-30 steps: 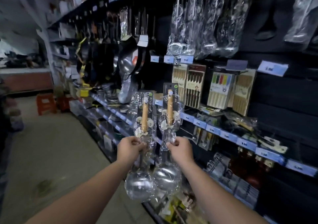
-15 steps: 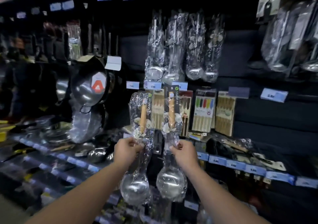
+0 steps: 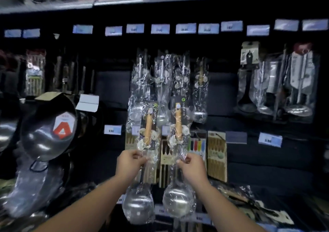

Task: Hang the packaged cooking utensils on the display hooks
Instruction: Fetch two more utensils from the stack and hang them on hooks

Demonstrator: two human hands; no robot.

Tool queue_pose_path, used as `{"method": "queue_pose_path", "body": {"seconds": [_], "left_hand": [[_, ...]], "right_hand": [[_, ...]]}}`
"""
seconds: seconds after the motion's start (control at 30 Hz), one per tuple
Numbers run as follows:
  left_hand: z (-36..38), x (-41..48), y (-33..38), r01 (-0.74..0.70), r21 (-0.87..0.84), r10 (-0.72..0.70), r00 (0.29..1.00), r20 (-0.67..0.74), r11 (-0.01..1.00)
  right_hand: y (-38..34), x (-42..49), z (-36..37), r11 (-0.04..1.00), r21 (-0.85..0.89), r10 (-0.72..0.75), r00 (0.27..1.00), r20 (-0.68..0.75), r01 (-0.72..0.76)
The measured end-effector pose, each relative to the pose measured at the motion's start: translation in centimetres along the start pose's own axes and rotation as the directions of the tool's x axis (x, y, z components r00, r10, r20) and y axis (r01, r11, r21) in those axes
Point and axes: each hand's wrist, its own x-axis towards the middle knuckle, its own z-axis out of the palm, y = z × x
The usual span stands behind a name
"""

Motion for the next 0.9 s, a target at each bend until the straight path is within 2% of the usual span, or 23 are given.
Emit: {"method": "queue_pose_path", "body": {"seconds": [0.3, 0.7, 0.9], "left_hand": [[-0.2, 8.6, 3.4, -0.073, -0.108, 0.074, 0.997, 0.01, 0.992], [-2.0, 18.8, 8.0, -0.238, -0.195, 0.251, 0.967, 0.045, 0.952], [-4.1, 23.1, 8.7, -0.252, -0.253, 0.276, 0.959, 0.064, 0.934]], "right_hand": [[-3.4, 7.3, 0.0, 0.996, 0.032, -0.077, 0.995, -0.058, 0.079], [-10.4, 13.8, 0.8, 0.985, -0.066, -0.168, 0.963, -0.212, 0.158], [-13.8, 15.8, 2.5, 0.981, -0.075, -0.192, 0.946, -0.261, 0.178]]}}
